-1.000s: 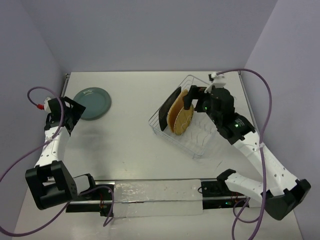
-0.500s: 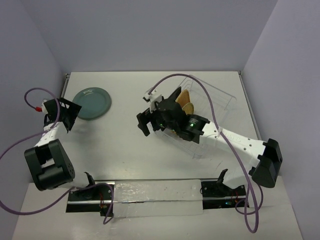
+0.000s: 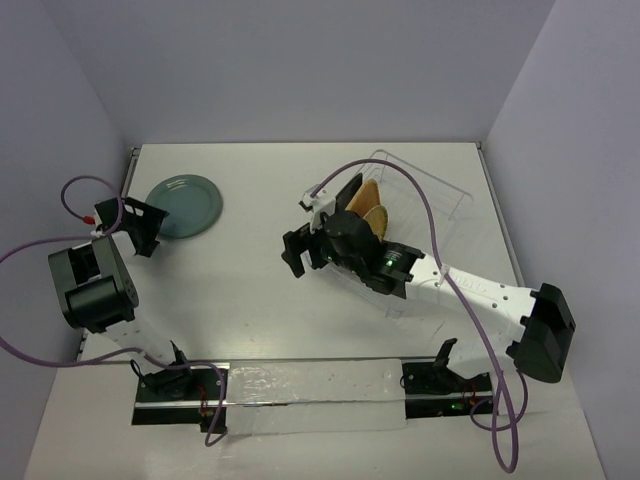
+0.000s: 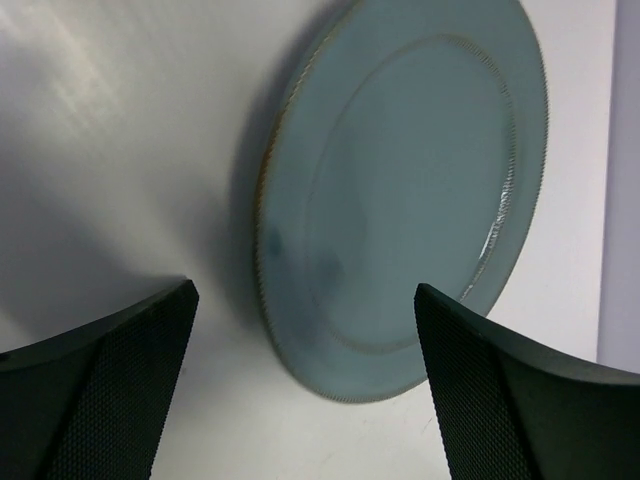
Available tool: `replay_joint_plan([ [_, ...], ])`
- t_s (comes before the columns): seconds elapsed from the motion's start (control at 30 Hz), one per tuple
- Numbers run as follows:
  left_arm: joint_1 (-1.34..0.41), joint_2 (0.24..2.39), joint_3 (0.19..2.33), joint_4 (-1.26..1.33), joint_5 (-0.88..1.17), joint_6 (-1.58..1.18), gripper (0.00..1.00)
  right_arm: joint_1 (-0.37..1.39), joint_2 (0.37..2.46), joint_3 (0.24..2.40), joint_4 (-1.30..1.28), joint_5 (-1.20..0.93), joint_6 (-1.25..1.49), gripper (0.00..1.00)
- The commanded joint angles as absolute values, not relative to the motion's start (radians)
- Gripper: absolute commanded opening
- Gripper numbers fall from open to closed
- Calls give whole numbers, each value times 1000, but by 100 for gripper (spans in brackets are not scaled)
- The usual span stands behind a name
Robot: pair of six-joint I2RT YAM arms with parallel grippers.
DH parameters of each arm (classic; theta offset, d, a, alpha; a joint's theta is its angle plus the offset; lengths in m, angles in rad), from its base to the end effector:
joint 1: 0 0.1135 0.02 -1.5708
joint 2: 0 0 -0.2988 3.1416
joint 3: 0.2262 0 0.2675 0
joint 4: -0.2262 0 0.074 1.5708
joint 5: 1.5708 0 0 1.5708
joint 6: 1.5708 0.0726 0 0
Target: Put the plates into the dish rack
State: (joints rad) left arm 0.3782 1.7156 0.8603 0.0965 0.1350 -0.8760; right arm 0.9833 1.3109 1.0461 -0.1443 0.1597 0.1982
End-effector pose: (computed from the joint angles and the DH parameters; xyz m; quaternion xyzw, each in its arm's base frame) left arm 0.3617 0.1332 0.1514 -0.5163 0.7578 -0.1571 0.3666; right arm 0.2004 0.2801 0.3340 -0.2783 0.7867 0.2493 0.4914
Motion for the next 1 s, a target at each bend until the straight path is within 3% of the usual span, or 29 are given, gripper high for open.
replay_joint_plan([
  [0.0, 387, 1799, 911, 204, 179, -920, 95, 986, 1237, 1033, -75, 212, 227, 100],
  [0.33, 387, 1869, 905, 261, 189, -973, 78, 986, 1187, 1009, -75, 248, 232, 100],
  [0.77, 405, 1902, 791, 457, 238, -1075, 71, 987, 1170, 1017, -75, 289, 218, 100],
  [0.97, 405, 1904, 782, 479, 243, -1089, 53, 984, 1145, 1004, -74, 307, 228, 100],
])
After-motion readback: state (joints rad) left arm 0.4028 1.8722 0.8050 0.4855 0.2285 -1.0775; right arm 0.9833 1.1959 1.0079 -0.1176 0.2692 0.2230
